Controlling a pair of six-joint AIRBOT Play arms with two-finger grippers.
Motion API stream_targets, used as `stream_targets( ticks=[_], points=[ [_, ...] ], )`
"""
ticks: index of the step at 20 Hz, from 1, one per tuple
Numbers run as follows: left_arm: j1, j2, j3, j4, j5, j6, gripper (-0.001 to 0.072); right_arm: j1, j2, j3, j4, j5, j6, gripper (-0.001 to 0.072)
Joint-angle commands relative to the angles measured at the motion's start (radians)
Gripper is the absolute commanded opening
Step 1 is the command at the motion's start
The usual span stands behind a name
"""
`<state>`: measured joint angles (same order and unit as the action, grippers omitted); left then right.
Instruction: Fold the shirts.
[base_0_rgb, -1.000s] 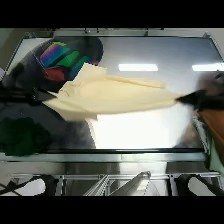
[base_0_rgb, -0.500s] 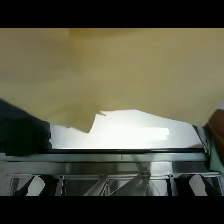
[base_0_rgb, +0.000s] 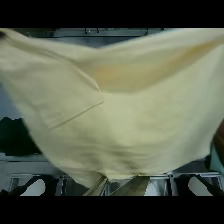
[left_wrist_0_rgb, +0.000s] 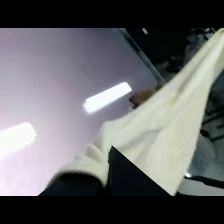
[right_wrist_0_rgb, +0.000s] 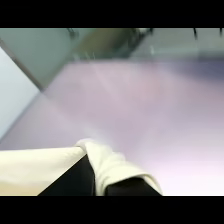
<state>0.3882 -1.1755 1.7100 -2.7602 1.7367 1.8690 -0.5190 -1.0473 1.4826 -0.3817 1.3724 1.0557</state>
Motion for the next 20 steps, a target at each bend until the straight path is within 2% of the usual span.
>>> stream_targets(
  ticks=[1,4,7,10,11,14,16,18,20],
  points=[
    [-0.126,-0.244,-0.143,0.193,0.021,0.019,0.0018,0.175,-0.161,-0.238,-0.237,-0.199,0.007,0.0018],
    [-0.124,-0.564,-0.065,0.196,-0.043,0.039,0.0013,0.189,-0.431,-0.275,-0.183,-0.327,-0.066,0.0018],
    [-0.117,-0.859,0.156,0.195,-0.072,0.045,0.0012,0.159,-0.661,-0.249,0.017,-0.378,-0.191,0.0018],
    [-0.134,-1.05,0.38,0.193,-0.124,0.013,0.0013,0.134,-0.818,-0.159,0.253,-0.353,-0.302,0.0018],
    [-0.14,-1.072,0.412,0.192,-0.155,0.011,0.0013,0.131,-0.853,-0.118,0.304,-0.343,-0.317,0.0017],
    [-0.126,-1.052,0.391,0.18,-0.282,0.016,0.0013,0.129,-0.912,-0.004,0.315,-0.307,-0.308,0.0018],
    [-0.105,-0.999,0.31,0.124,-0.293,0.074,0.0013,0.117,-0.917,0.014,0.314,-0.244,-0.323,0.0018],
    [-0.098,-0.962,0.24,0.125,-0.256,0.095,0.0013,0.095,-0.918,0.014,0.248,-0.156,-0.323,0.0018],
    [-0.109,-0.944,0.163,0.124,-0.236,0.094,0.0013,0.081,-0.918,0.011,0.113,-0.109,-0.274,0.0018]
  ],
)
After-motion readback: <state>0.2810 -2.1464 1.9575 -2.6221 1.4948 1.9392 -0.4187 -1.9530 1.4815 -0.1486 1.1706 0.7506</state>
